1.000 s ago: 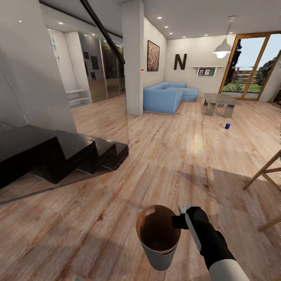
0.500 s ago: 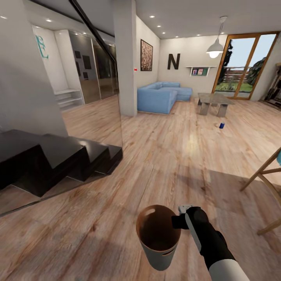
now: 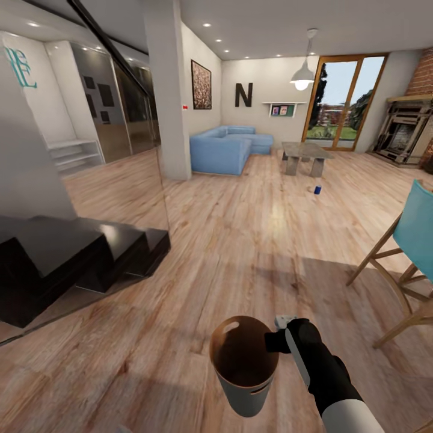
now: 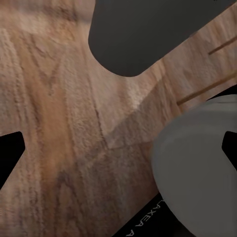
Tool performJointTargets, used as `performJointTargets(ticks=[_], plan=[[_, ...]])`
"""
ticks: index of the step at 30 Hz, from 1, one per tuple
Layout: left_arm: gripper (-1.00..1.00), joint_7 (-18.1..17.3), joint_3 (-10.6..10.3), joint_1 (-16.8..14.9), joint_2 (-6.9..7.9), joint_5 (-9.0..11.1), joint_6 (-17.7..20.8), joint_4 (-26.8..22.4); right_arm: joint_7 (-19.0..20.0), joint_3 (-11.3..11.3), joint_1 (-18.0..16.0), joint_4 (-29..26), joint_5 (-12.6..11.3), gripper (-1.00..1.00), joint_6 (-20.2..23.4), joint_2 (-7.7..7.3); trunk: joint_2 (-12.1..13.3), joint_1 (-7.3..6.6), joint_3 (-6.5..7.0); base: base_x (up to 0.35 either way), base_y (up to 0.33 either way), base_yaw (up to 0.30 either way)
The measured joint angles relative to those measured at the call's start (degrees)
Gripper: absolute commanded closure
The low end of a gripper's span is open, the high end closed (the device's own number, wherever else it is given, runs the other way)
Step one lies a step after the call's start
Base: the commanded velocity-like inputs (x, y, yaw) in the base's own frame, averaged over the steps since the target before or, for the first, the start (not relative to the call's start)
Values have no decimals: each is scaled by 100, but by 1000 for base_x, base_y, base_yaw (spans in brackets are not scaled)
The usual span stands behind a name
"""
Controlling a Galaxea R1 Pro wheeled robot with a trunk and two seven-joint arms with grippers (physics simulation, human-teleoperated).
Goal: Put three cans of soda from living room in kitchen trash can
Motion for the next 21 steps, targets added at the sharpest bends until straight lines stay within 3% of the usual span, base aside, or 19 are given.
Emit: performJointTargets(ticks=[10, 16, 21], plan=[[-100, 0, 1, 0, 2, 0, 0, 0, 2, 0, 0, -3, -30, 100, 0, 0, 0, 0, 0, 321, 0, -43], [-100, 0, 1, 0, 5, 0, 0, 0, -3, 0, 0, -1, 68, 100, 2, -1, 0, 0, -1, 72, 0, -165], [-100, 0, 1, 0, 4, 0, 0, 0, 3, 2, 0, -1, -40, 100, 3, 0, 0, 0, -1, 8, 0, -24]])
